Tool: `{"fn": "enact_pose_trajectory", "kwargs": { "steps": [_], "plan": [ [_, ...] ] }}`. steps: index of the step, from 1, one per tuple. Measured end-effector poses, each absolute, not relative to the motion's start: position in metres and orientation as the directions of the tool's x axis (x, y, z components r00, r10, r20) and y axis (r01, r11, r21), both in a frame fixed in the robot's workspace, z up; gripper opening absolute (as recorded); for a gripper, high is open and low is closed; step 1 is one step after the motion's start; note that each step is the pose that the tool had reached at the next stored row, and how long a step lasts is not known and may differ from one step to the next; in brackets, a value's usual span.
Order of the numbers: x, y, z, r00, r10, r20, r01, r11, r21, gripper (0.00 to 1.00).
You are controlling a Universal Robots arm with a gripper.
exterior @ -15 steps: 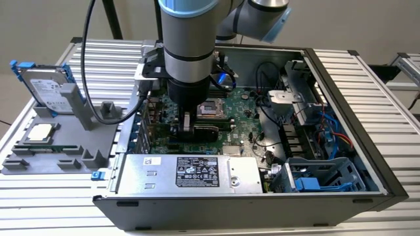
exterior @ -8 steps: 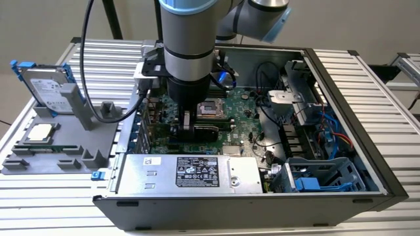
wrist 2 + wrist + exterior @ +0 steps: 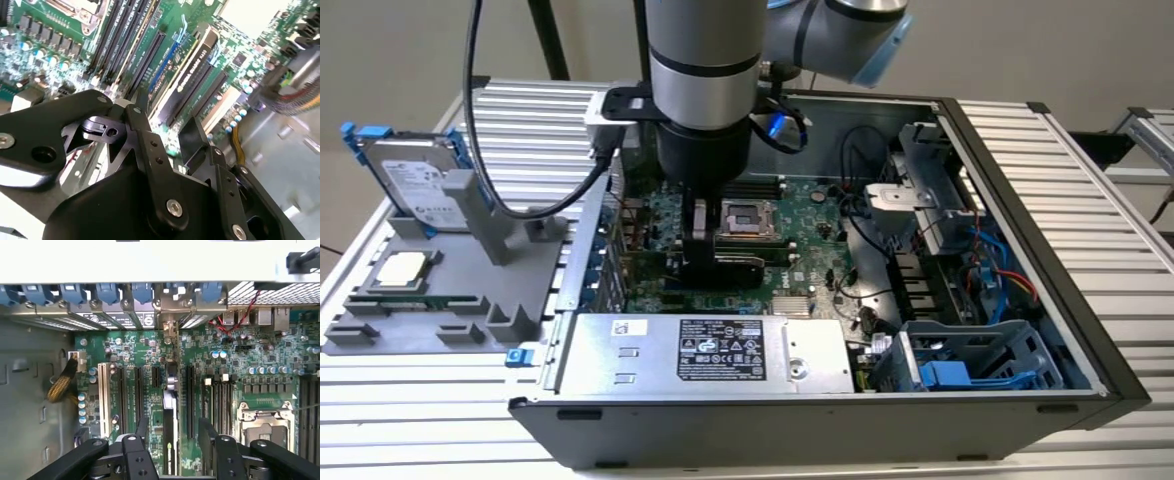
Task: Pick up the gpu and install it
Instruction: 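Press down on the gpu until it lock into place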
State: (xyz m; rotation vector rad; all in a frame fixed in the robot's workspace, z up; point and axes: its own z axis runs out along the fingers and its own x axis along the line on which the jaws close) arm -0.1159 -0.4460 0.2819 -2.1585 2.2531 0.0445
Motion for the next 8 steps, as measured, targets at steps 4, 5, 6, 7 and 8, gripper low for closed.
{"fn": "enact_pose_trajectory", "kwargs": {
  "steps": [4,5,6,7,8],
  "plan": [
    [-0.1159,-0.446,0.2833,-0.043,-0.998,-0.035,-0.999,0.043,0.006,0.0],
    [-0.1159,-0.446,0.2833,-0.043,-0.998,-0.035,-0.999,0.043,0.006,0.0],
    [-0.1159,-0.446,0.2833,-0.043,-0.998,-0.035,-0.999,0.043,0.006,0.0],
    [-0.1159,-0.446,0.2833,-0.043,-0.998,-0.035,-0.999,0.043,0.006,0.0],
    [-0.116,-0.446,0.2833,-0.043,-0.998,-0.035,-0.999,0.043,0.006,0.0]
  ]
}}
